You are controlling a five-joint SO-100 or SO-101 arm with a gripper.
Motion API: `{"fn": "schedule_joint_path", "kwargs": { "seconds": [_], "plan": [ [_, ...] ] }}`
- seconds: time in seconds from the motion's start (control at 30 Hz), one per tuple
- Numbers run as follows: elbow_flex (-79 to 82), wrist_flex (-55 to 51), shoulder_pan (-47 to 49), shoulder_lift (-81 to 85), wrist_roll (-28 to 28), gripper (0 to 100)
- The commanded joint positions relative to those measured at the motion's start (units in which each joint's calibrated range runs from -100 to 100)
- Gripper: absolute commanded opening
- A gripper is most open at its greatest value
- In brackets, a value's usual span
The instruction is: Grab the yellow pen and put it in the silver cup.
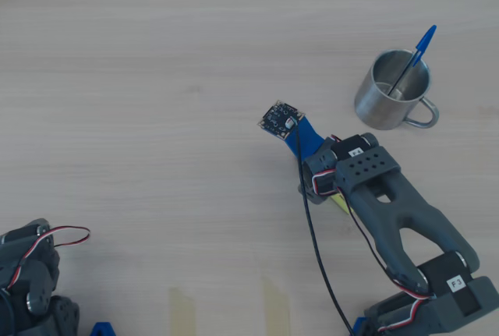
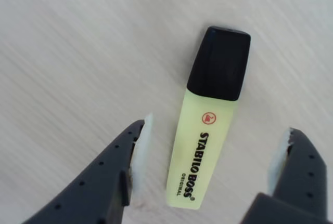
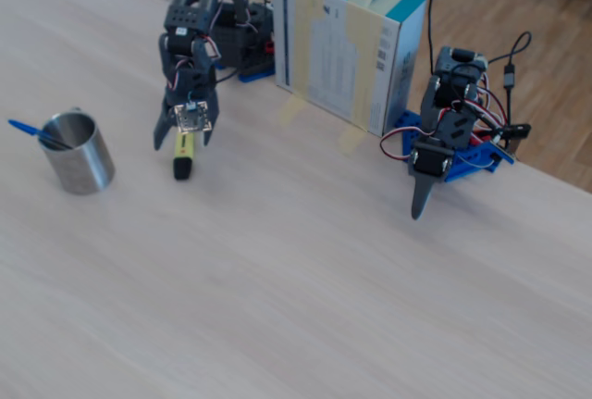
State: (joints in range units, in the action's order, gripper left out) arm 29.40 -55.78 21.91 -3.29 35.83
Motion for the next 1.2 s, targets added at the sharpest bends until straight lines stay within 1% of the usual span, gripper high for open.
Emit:
{"fn": "schedule_joint_path", "kwargs": {
  "seconds": [0.0,0.1,0.3,0.47,0.53,0.63,0.83,0.97,1.17],
  "plan": [
    [-1.69,0.57,-0.61,-0.70,0.17,36],
    [-0.33,1.51,-0.70,-1.53,0.23,36],
    [5.75,8.46,-1.75,-1.78,0.23,36],
    [6.57,9.23,-1.75,-1.61,0.23,36],
    [6.57,9.15,-1.49,-1.69,1.16,36],
    [6.93,8.63,-1.05,-1.69,4.28,36],
    [6.93,8.63,0.17,-1.69,5.48,36],
    [6.93,8.63,0.78,-1.78,7.35,35],
    [6.93,8.72,1.13,-1.78,7.61,25]
  ]
}}
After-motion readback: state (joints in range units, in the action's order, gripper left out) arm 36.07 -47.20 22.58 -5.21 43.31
